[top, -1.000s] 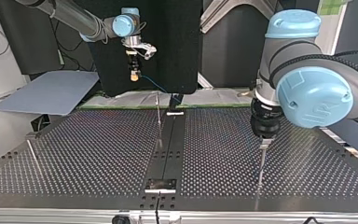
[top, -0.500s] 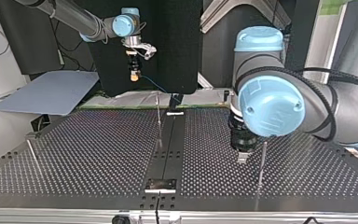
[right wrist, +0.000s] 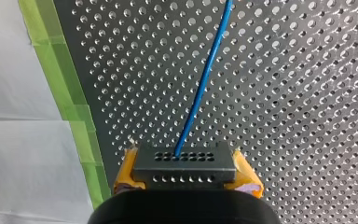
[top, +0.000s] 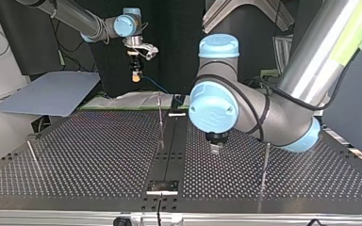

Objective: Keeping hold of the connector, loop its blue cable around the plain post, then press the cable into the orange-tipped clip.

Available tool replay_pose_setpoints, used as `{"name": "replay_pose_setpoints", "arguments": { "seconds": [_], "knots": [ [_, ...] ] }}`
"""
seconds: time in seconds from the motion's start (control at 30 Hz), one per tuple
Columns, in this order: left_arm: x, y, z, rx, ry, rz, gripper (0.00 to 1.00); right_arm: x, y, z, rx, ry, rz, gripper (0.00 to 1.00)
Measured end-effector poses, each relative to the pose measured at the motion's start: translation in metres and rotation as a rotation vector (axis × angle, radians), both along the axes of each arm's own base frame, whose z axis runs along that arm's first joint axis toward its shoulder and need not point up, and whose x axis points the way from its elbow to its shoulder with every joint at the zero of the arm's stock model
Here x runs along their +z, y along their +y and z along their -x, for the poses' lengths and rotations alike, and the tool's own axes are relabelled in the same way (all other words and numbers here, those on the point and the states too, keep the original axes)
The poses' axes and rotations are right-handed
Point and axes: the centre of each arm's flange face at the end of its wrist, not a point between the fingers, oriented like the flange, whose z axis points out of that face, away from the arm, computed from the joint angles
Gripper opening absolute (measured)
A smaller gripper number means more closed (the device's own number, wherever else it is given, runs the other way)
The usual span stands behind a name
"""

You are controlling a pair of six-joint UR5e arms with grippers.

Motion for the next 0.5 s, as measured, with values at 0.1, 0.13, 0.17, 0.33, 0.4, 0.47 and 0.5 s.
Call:
{"name": "replay_pose_setpoints", "arguments": {
  "seconds": [0.1,0.13,0.17,0.33,0.4,0.47,0.5],
  "knots": [
    [-0.01,-0.001,-0.004,0.013,0.009,-0.032,1.0,0.0,0.001,-0.001,0.003,0.0,-0.001,0.0],
    [-0.012,-0.001,-0.005,0.02,0.011,-0.04,1.0,0.0,0.001,-0.001,0.003,0.001,-0.001,0.0],
    [-0.015,0.001,-0.007,0.031,0.014,-0.048,1.0,0.0,0.002,-0.001,0.004,0.001,-0.001,0.0],
    [-0.03,0.005,-0.016,0.073,0.031,-0.089,1.0,0.0,0.002,-0.001,0.004,0.001,-0.002,0.0],
    [-0.037,0.006,-0.021,0.085,0.041,-0.109,1.0,0.0,0.002,-0.002,0.005,0.002,-0.003,0.0],
    [-0.044,0.006,-0.025,0.089,0.048,-0.123,1.0,-0.001,0.002,-0.002,0.005,0.002,-0.003,0.0],
    [-0.047,0.005,-0.027,0.09,0.051,-0.127,1.0,0.0,0.002,-0.002,0.005,0.002,-0.002,0.0]
  ]
}}
